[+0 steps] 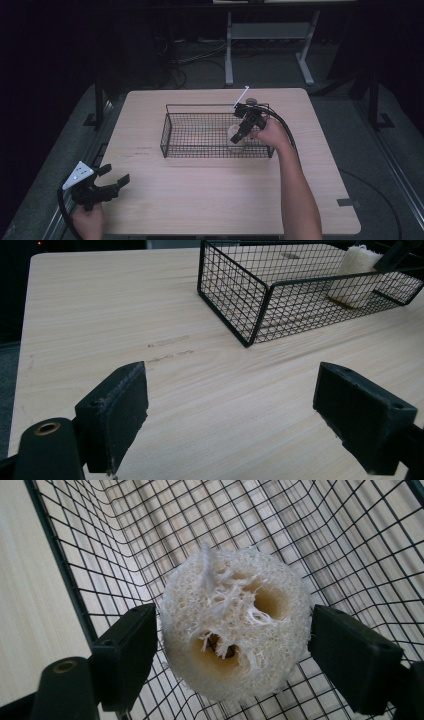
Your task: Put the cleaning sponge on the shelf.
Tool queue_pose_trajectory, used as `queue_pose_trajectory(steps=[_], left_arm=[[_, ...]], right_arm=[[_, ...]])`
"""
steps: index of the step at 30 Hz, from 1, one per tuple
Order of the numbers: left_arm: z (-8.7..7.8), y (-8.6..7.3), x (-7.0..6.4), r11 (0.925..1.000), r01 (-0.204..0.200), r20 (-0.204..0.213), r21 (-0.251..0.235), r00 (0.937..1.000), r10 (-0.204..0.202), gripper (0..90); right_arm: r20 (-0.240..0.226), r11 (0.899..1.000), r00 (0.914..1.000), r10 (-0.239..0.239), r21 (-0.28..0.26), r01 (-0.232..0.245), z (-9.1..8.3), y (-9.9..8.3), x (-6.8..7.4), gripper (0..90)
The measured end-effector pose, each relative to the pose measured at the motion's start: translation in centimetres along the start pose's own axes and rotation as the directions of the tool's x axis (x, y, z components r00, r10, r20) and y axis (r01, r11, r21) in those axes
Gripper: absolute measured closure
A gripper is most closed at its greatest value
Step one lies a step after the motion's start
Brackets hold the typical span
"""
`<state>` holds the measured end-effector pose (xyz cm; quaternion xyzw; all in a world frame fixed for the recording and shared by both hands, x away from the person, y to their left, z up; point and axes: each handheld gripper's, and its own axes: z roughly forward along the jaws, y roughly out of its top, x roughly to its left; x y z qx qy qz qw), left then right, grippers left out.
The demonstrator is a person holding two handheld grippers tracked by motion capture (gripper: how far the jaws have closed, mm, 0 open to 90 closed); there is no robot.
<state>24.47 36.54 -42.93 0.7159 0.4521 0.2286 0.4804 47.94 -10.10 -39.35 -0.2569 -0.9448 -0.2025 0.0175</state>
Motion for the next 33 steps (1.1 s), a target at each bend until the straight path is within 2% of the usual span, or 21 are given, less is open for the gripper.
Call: queue_pose_trajectory(steps=[9, 15, 22, 33], left_arm=[[0.0, 0.0, -0.1, 1.0, 0.002, -0.001, -0.001, 1.0, -0.002, 13.8], [-0.1, 0.0, 0.0, 1.0, 0.0, -0.002, 0.001, 1.0, 0.0, 13.8], [-0.2, -0.2, 0.1, 0.9999, 0.01, -0.006, -0.003, 0.9999, -0.01, 13.8], [-0.3, -0.1, 0.1, 1.0, 0.003, -0.002, -0.001, 1.0, -0.003, 13.8]], right_arm=[[0.001, 1.0, 0.9999, -0.012, -0.012, 0.012, -0.6, -0.1, 0.2, 18.9], [0.001, 0.999, 1.0, -0.009, -0.04, 0.009, -1.4, -0.3, 0.0, 18.9], [-0.001, 0.999, 1.0, -0.002, -0.034, 0.002, -1.8, -0.6, 0.1, 18.6], [0.013, 0.998, 0.9997, -0.023, -0.054, 0.023, -3.0, -0.7, 0.9, 18.4]])
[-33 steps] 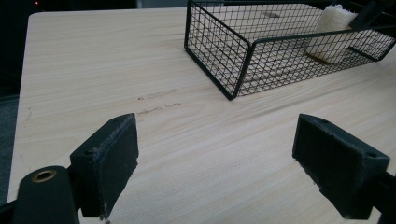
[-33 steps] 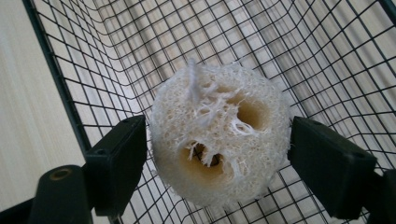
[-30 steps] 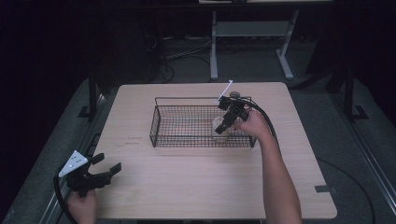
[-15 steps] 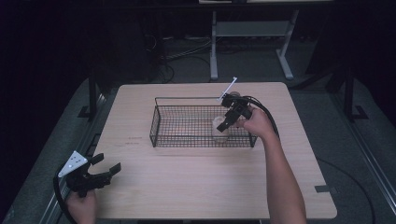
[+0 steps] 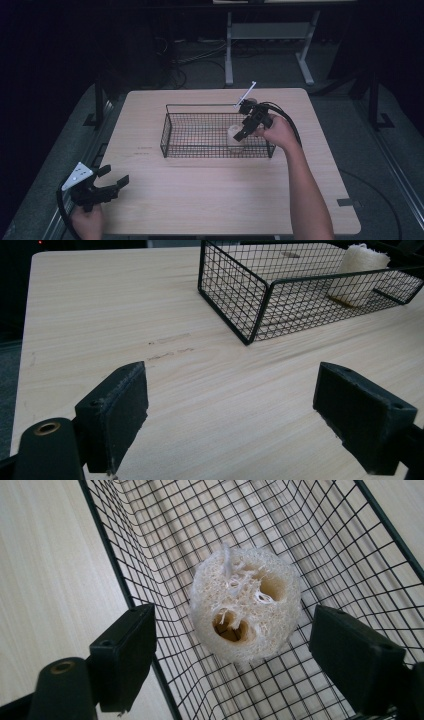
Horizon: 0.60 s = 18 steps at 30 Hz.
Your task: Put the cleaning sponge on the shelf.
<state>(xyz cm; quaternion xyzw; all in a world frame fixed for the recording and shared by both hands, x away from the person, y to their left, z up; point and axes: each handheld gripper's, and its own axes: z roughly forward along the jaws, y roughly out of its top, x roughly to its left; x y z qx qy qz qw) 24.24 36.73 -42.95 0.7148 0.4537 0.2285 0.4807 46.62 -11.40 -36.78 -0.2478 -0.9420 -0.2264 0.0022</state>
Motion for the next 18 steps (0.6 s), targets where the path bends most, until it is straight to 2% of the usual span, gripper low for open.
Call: queue_pose_trajectory(steps=[18], left_arm=[[0.1, 0.0, 0.0, 1.0, -0.001, 0.006, 0.003, 1.0, 0.001, 13.8]], right_arm=[[-0.002, 1.0, 0.9998, -0.02, -0.014, 0.019, -1.6, -0.2, 1.3, 17.7]])
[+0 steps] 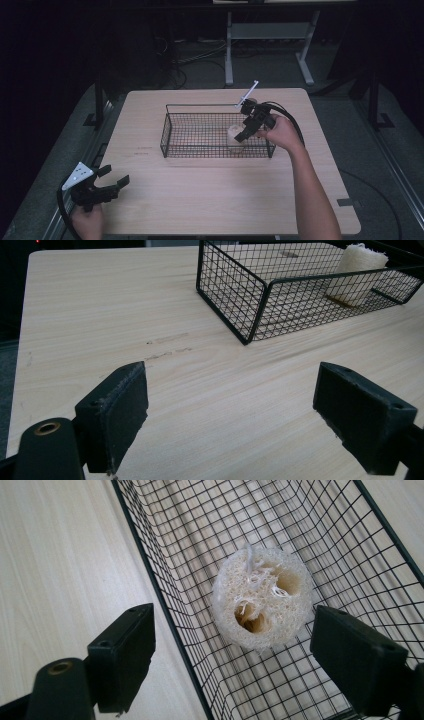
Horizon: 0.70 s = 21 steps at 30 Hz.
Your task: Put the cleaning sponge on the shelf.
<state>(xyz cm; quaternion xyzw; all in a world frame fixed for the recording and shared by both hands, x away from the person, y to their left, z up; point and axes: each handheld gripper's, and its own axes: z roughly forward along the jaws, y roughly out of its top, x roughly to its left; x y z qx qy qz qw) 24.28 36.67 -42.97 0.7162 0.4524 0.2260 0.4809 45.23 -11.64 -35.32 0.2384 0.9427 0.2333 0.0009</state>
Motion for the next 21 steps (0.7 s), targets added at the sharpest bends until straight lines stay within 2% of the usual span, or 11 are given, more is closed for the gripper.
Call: queue_pose_trajectory(steps=[11, 21], left_arm=[[0.0, 0.0, 0.0, 1.0, 0.001, -0.002, -0.003, 1.0, -0.001, 13.8], [0.1, 0.0, -0.1, 1.0, 0.001, -0.001, 0.003, 1.0, -0.001, 13.8]], right_arm=[[0.003, 1.0, 0.9995, -0.031, -0.006, 0.031, -1.0, -0.3, 1.0, 17.2], [-0.001, 0.999, 0.9995, -0.032, -0.025, 0.032, -1.6, -1.8, 1.8, 17.3]])
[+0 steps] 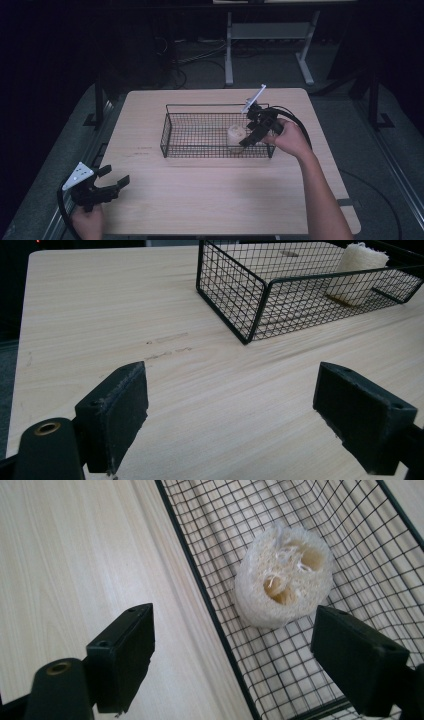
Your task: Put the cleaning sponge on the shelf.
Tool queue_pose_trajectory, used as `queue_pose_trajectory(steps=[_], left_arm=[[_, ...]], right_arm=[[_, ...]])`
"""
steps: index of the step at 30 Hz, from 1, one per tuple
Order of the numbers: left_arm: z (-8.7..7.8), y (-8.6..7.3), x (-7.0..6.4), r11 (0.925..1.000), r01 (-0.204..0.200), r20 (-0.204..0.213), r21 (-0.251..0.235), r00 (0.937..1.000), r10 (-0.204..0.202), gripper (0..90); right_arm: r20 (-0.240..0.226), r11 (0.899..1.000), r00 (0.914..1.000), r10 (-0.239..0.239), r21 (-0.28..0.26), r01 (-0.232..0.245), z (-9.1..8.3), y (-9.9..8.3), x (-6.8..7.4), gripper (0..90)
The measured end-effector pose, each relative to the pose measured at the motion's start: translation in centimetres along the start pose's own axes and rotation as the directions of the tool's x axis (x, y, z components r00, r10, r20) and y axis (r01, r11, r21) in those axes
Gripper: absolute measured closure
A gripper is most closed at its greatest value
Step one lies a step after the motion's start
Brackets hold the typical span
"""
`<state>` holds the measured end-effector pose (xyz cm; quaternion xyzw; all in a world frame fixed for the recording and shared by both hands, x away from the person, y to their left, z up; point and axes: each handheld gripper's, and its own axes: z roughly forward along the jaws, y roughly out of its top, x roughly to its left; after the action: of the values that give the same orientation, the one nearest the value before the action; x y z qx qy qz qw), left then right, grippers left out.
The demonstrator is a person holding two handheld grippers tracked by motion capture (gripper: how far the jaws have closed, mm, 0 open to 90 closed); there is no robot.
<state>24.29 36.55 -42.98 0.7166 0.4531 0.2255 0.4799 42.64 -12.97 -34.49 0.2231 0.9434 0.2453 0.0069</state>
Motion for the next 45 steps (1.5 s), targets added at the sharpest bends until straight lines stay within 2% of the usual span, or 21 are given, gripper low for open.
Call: queue_pose_trajectory(steps=[14, 21, 28, 41, 45], left_arm=[[0.2, 0.0, -0.2, 0.9999, -0.01, 0.004, 0.01, 0.9999, 0.01, 13.8], [0.2, 0.0, -0.2, 0.9998, -0.012, 0.003, 0.012, 0.9999, 0.012, 13.8], [0.2, 0.0, -0.3, 0.9998, -0.014, 0.002, 0.014, 0.9999, 0.014, 13.8], [0.3, 0.0, -0.5, 0.9997, -0.02, 0.001, 0.011, 0.9998, 0.02, 13.8], [0.2, 0.0, -0.4, 0.9998, -0.016, -0.001, 0.01, 0.9999, 0.016, 13.8]], right_arm=[[-0.001, 1.0, 1.0, -0.005, -0.006, 0.005, -0.7, -1.5, 1.2, 17.4], [-0.012, 1.0, 0.9998, -0.014, 0.002, 0.014, -0.6, -2.2, 1.7, 17.4], [0.005, 1.0, 0.9996, -0.027, -0.003, 0.027, -0.8, -2.8, 2.3, 17.5], [0.003, 0.999, 0.9994, -0.033, 0.008, 0.033, -0.4, -4.1, 3.1, 17.9], [-0.008, 0.999, 0.999, -0.045, -0.016, 0.045, -0.6, -4.3, 3.7, 17.9]])
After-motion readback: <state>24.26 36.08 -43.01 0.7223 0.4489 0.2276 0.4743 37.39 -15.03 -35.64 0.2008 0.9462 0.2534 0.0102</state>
